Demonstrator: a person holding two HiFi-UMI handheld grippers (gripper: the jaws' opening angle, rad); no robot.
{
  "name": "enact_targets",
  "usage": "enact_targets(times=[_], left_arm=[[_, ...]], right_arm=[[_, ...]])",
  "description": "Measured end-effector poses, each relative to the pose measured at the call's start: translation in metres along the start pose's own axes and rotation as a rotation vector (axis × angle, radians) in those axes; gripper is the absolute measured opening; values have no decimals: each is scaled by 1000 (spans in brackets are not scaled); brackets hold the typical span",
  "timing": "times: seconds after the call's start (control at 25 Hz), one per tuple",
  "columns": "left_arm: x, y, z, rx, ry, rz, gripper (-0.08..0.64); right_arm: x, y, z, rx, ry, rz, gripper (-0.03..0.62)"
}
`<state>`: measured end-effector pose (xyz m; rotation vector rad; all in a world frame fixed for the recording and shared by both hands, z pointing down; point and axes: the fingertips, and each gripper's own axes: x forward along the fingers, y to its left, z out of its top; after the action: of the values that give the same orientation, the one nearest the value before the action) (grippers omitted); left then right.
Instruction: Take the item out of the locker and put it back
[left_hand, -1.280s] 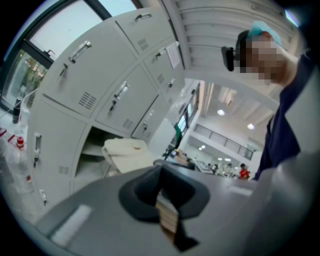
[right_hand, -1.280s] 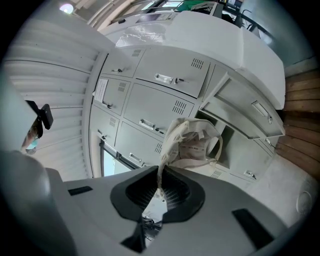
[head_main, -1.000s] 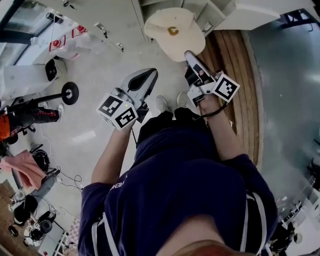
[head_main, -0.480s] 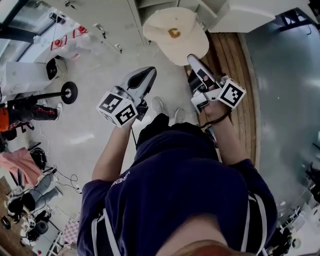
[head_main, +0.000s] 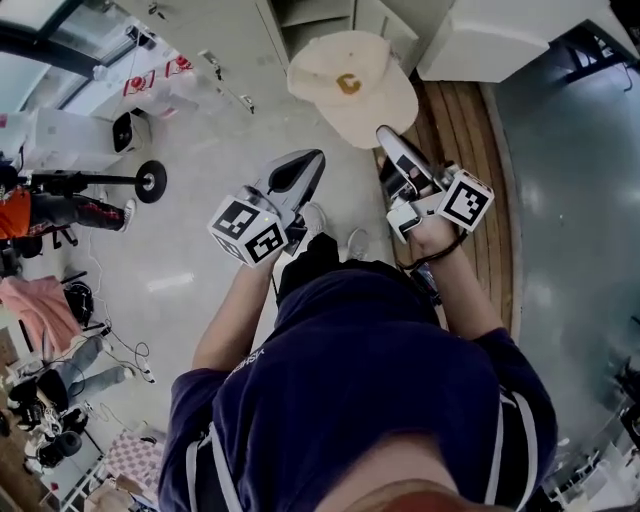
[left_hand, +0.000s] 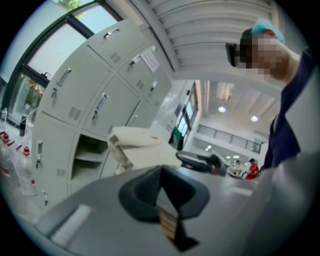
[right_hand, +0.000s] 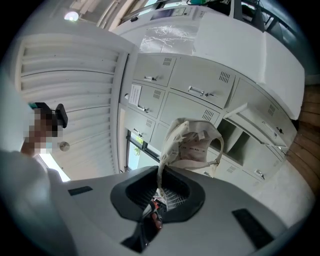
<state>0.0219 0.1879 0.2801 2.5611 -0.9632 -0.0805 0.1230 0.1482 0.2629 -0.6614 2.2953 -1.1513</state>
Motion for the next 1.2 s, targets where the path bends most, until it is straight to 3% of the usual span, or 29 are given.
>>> enact_targets(times=[0.24,1.2], left_arm=[[-4,-35,-8,22,9,15,3],[-6,-18,-5,18,49,10,3]], right_arm=[[-29,15,-3,15,14,29,21],[-29,6,-9,72,-14,-21,22]])
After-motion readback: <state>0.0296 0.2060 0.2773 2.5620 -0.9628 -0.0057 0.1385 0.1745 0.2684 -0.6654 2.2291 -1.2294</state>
